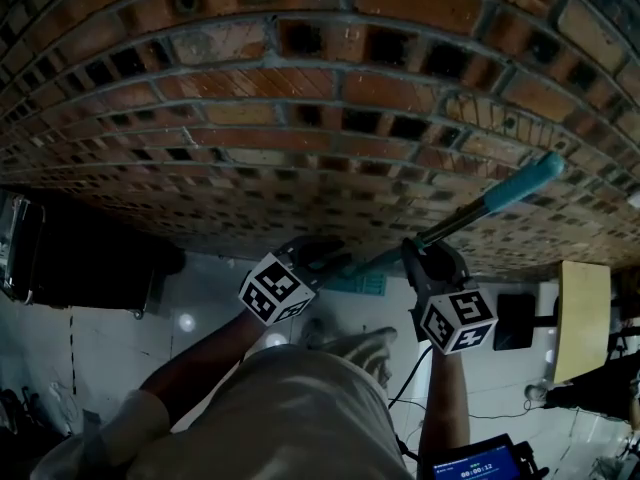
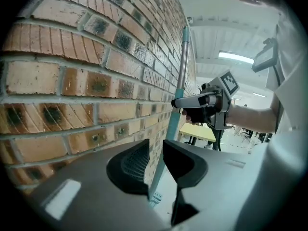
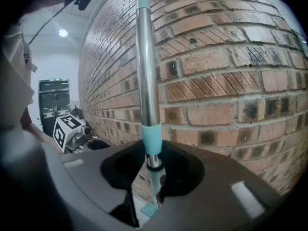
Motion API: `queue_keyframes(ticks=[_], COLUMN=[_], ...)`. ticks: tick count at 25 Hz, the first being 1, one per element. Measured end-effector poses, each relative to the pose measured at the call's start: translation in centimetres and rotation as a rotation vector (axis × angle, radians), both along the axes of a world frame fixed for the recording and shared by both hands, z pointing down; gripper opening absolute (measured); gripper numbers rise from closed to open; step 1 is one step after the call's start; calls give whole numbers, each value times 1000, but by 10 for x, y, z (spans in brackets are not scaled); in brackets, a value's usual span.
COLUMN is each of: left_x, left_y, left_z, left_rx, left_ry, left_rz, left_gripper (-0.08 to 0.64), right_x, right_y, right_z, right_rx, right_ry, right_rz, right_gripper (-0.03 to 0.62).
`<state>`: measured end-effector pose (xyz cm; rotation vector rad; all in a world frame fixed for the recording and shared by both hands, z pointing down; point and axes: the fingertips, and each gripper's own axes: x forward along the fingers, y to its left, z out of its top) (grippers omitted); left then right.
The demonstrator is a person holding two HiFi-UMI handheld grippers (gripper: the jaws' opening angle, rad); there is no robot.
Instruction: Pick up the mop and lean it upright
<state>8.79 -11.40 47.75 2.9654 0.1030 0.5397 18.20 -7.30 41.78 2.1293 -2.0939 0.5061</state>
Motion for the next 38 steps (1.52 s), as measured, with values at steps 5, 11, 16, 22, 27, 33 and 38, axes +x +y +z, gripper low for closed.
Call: queue_keyframes(ticks=[5,11,16,22,27,33,38], left_x=[5,5,-1,-9,-18,-22,-17], left_y=[6,12,17,24,30,38,47], left_z=[-8,-9,-6,0,8,10,10], left_rx=[6,8,8,2,-8,-8,-10], left_ry=[9,12,5,-5,-19,-21,-20], left_rz=[0,-3,-10,-25,-31,-27,-9], left_gripper=[109,109,107,107,106,106,106], right_x=[1,3,5,9,11,8,7], right_y=[7,16,28,45,56,68,79], right_z=[-7,-9,-2,7,18,26,28], right_rx=[18,26,12,-5,-22,-32,-33], right_ry=[-18,-26,-27,-27,-33,-42,-56], right_rz=[3,5,14,27,46,58,68], right_gripper=[112,112,112,112,112,112,112])
